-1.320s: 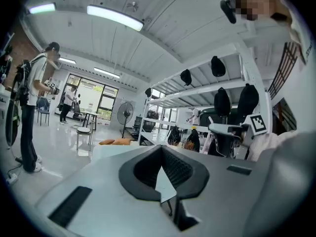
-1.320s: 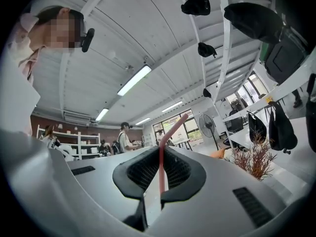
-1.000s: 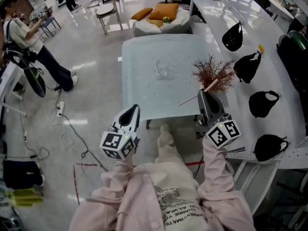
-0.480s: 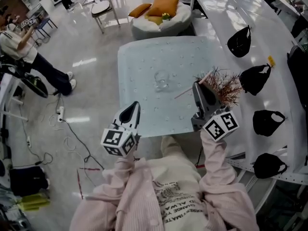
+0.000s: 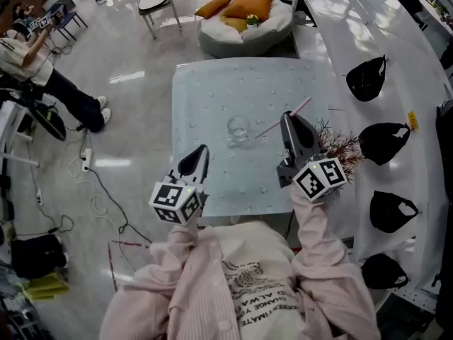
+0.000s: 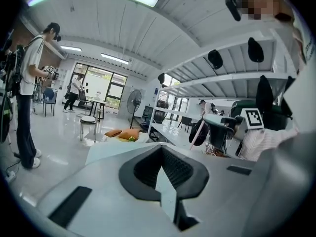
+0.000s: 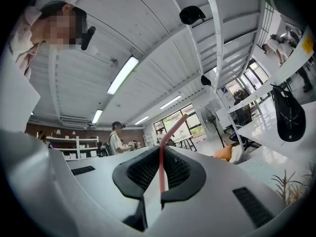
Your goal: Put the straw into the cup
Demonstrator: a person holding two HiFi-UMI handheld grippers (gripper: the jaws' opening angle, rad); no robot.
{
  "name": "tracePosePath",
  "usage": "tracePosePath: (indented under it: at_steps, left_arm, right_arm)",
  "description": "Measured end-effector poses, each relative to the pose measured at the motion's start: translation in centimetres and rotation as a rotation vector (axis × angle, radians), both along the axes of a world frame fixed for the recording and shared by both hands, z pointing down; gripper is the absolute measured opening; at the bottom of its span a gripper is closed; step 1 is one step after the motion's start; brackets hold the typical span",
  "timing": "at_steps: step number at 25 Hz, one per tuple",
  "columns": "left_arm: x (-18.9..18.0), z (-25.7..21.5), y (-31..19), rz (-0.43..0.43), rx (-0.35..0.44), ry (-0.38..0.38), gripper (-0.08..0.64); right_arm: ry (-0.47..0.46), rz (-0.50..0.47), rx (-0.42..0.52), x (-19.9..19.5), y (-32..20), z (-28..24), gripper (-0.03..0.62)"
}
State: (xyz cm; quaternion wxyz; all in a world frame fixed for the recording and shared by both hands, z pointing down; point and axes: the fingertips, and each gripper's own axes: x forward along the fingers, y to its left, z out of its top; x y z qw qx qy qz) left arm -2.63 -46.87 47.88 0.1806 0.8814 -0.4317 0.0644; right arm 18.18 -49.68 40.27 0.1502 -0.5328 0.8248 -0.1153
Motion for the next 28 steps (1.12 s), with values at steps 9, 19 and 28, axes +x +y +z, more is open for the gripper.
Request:
tracePosePath:
  at_steps: [9,19,28]
  left_arm:
    - [1.0,2.4,-3.3,-0.026,-0.058,-0.015,0.000]
    - [1.0,7.2,-5.8,-0.046,-0.155,-0.006,0.000]
    - [1.0,11.8,-6.6,-0.038,-0.240,0.006,0.000]
  right_arm:
    - [-0.002,-0.002,-0.041,-0.3,-5.2,2.9,0.018]
    - [-0.019,-0.001,-0.122,-1.4,-8.6,7.8,0.018]
    - [-0.004,-0.015,-0.207,-3.2,-10.2,13.2,0.018]
